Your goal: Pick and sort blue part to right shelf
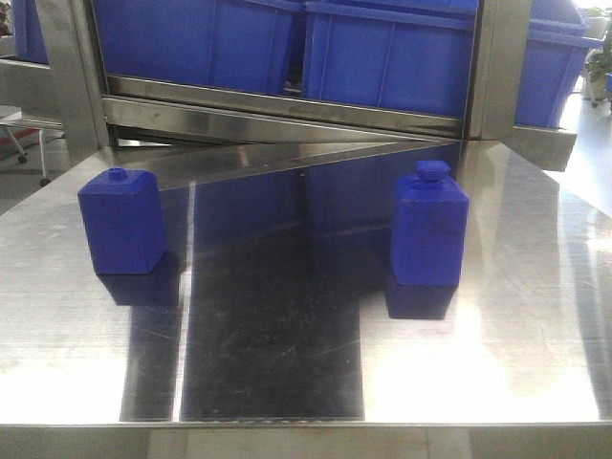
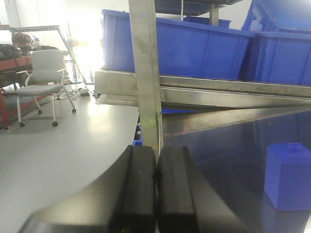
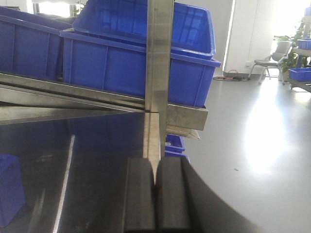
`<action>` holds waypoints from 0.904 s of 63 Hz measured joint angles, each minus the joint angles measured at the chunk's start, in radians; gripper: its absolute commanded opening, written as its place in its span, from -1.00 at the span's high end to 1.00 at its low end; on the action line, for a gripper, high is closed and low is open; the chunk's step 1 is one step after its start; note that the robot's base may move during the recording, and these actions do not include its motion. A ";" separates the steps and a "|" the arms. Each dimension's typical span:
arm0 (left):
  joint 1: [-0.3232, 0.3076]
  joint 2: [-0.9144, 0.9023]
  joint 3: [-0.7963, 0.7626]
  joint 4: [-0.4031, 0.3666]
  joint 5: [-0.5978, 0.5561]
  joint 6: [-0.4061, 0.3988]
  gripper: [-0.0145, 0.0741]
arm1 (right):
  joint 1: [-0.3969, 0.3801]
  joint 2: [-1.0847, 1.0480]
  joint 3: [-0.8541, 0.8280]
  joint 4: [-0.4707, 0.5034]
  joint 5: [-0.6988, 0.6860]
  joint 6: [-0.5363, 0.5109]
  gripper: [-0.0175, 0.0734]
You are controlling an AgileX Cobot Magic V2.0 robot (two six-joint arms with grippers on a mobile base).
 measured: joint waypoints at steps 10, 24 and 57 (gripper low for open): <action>0.000 0.000 0.000 0.000 0.000 0.000 0.37 | 0.000 0.000 0.000 0.000 0.000 0.000 0.49; 0.000 0.000 0.000 0.000 0.000 0.000 0.37 | 0.000 0.000 0.000 0.000 0.000 0.000 0.49; 0.000 0.000 0.000 0.000 0.000 0.000 0.37 | 0.000 0.124 -0.250 0.000 0.327 0.000 0.49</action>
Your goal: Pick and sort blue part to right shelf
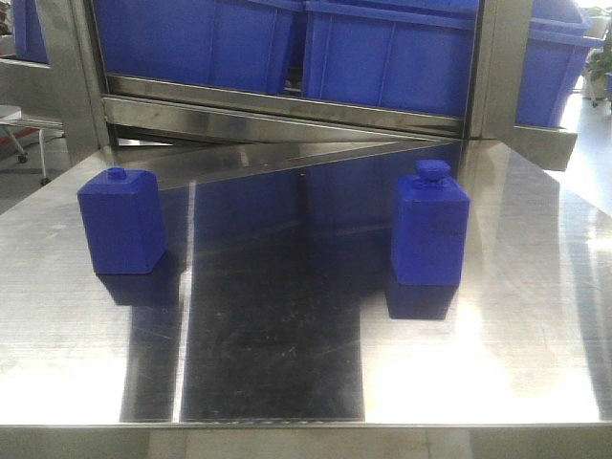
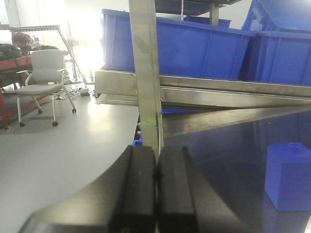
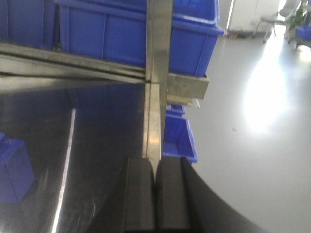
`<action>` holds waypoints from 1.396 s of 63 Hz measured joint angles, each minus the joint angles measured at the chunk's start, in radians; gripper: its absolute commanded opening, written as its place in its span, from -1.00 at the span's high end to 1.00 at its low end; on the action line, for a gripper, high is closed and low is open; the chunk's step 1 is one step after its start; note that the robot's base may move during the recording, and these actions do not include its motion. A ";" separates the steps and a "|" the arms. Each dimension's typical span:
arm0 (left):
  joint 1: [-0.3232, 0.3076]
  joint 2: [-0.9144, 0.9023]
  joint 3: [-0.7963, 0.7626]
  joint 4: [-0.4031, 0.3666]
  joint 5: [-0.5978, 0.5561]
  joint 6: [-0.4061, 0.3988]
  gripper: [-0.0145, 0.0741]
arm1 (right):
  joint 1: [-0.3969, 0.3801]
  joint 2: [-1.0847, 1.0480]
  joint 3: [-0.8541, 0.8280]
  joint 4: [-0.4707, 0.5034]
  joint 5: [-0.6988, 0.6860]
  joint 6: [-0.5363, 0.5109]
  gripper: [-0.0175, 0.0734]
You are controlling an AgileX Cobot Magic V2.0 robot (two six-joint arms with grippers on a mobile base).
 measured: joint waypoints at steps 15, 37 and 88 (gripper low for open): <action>0.000 0.000 0.000 0.000 0.000 0.000 0.37 | 0.000 0.196 -0.077 0.023 0.036 0.004 0.49; 0.000 0.000 0.000 0.000 0.000 0.000 0.37 | 0.002 0.484 -0.220 -0.116 0.175 0.277 0.48; 0.000 0.000 0.000 0.000 0.000 0.000 0.37 | 0.373 1.095 -0.775 -0.184 0.684 0.499 -0.76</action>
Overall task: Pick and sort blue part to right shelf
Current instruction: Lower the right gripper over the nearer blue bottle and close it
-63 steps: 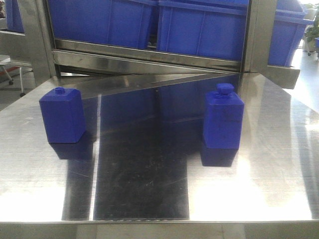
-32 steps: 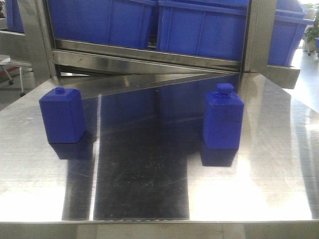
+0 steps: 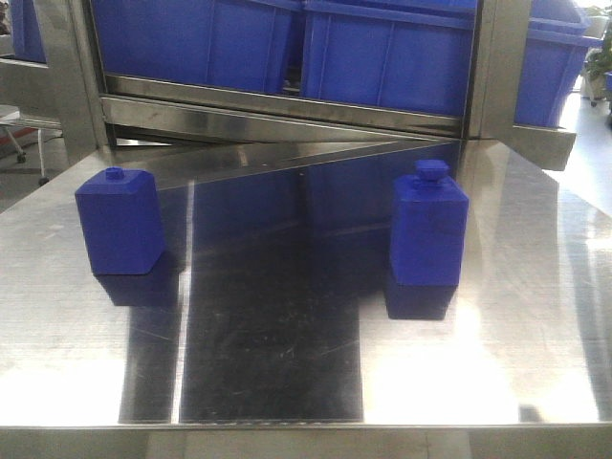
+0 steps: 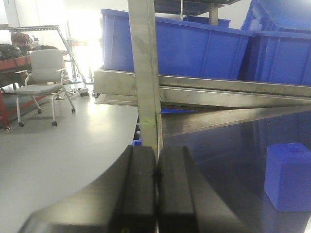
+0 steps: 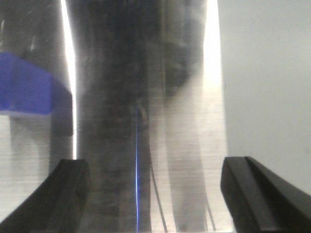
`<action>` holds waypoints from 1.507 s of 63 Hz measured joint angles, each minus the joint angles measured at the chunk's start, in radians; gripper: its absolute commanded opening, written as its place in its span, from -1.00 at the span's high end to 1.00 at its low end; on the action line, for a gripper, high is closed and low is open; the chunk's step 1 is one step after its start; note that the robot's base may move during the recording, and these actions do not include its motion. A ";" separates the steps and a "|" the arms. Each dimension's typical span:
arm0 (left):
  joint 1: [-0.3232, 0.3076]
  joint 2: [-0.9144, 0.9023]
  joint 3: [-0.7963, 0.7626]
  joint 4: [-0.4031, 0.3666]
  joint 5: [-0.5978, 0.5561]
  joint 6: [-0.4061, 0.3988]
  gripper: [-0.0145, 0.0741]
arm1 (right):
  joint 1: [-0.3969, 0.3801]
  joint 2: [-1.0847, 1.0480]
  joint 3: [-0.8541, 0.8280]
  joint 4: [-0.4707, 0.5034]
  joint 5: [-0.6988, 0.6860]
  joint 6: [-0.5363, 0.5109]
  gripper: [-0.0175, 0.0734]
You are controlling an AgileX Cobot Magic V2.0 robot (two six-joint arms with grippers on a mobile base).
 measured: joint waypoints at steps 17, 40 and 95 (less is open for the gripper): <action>0.000 0.000 0.000 0.000 0.000 0.000 0.37 | 0.095 0.287 -0.317 0.054 0.185 0.005 -0.76; 0.000 0.000 0.000 0.000 0.000 0.000 0.37 | 0.160 0.550 -0.535 0.093 0.222 0.042 -0.76; 0.000 0.000 0.000 0.000 0.000 0.000 0.37 | 0.177 0.701 -0.543 0.118 0.162 0.094 -0.64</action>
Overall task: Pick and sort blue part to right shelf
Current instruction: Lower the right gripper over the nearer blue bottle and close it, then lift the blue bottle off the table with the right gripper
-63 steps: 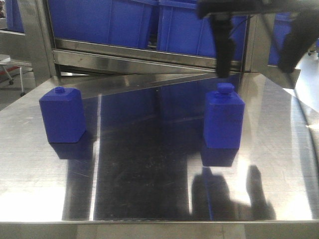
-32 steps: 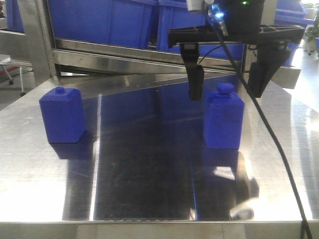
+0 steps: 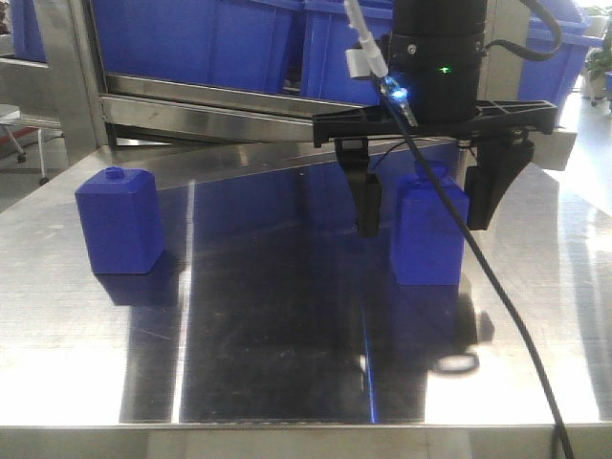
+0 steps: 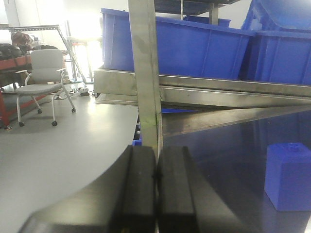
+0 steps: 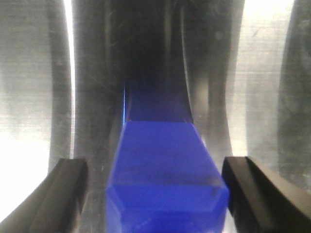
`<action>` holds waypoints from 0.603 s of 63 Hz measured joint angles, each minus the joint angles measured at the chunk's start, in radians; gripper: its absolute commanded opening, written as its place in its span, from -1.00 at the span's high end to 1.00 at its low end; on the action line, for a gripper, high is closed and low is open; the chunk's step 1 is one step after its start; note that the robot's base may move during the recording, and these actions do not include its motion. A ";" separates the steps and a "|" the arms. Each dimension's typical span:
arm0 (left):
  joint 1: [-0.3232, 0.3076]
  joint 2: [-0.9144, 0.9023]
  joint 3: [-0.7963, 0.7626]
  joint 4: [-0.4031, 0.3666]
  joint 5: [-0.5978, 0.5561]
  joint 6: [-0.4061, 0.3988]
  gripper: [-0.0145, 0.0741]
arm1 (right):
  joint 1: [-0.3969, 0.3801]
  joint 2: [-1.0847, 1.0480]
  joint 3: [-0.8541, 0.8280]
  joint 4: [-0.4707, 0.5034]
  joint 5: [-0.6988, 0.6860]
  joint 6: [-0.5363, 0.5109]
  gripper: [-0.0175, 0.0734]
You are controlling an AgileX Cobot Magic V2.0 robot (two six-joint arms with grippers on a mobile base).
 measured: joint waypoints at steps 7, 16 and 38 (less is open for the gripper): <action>0.000 0.000 0.000 0.000 0.000 0.000 0.37 | 0.000 0.000 0.003 0.002 -0.007 0.000 -0.38; 0.000 0.000 0.000 0.000 0.000 0.000 0.37 | 0.000 0.000 0.003 0.004 -0.013 0.000 -0.21; 0.000 0.000 0.000 0.000 0.000 0.000 0.37 | 0.000 -0.033 0.006 0.001 -0.011 -0.047 -0.21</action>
